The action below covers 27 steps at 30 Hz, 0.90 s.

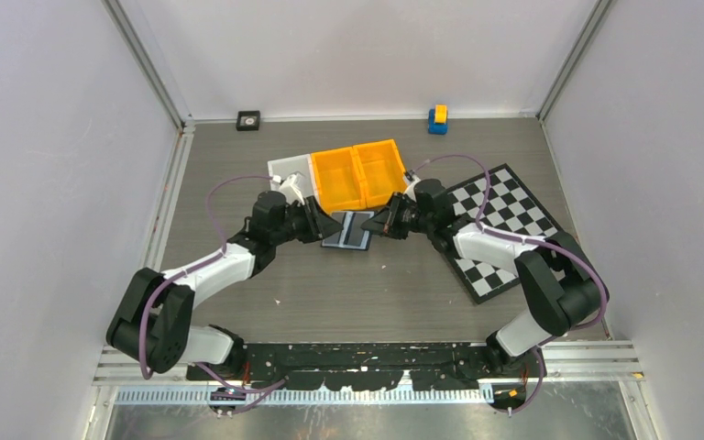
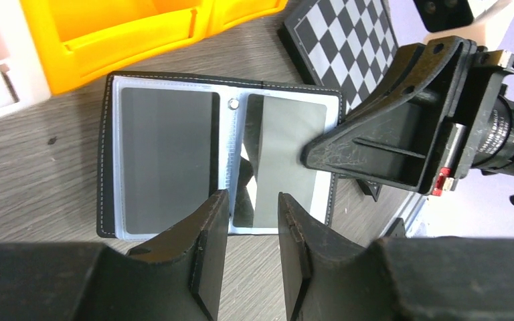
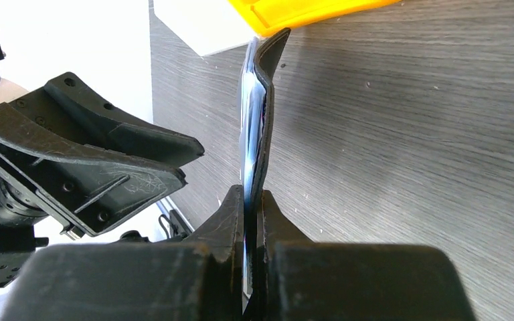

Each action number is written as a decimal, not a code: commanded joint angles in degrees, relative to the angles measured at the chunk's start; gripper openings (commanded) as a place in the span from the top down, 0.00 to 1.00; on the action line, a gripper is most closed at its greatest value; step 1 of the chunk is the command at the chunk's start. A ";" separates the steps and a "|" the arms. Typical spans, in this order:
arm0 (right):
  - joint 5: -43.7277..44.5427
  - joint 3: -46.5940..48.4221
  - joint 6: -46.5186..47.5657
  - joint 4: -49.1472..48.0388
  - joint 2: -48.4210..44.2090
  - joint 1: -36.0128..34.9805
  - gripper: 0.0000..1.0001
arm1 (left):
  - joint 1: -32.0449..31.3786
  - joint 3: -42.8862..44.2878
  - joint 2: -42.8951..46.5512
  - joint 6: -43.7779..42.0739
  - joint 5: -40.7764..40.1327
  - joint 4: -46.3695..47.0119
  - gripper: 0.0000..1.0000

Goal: Take the credit cards out of the card holder
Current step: Move the credit card to the storage box.

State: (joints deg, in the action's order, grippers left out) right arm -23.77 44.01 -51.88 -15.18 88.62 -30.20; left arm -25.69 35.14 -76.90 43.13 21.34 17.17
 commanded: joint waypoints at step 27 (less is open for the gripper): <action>-10.44 -6.61 -3.63 -22.87 -4.96 3.00 0.99 | 2.48 6.06 -7.60 2.58 15.65 2.30 0.66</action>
State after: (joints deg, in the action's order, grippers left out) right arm -31.86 37.45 -54.26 -31.75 86.98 -27.73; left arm -23.79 38.96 -83.81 45.23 34.44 20.91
